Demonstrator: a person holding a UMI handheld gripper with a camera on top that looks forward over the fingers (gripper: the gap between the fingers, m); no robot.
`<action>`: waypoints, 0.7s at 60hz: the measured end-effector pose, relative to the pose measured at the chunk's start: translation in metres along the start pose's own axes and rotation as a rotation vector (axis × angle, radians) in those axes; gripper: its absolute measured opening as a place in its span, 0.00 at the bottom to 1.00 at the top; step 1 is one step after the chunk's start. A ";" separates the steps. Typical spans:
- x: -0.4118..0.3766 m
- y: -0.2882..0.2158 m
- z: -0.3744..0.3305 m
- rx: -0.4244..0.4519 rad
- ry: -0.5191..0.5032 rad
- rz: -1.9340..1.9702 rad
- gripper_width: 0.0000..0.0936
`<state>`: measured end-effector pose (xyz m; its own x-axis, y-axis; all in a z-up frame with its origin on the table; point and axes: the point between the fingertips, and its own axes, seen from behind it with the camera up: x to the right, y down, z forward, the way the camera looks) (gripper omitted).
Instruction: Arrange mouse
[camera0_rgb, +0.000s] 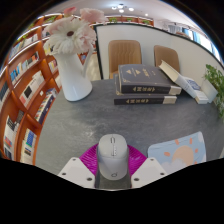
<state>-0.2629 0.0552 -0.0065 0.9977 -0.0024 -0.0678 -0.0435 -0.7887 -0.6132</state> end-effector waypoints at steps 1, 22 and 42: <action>-0.001 -0.007 -0.004 0.016 -0.012 -0.005 0.39; 0.063 -0.210 -0.204 0.465 -0.046 -0.100 0.39; 0.215 -0.108 -0.152 0.287 0.110 -0.044 0.39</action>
<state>-0.0352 0.0466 0.1653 0.9979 -0.0515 0.0396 0.0021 -0.5837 -0.8120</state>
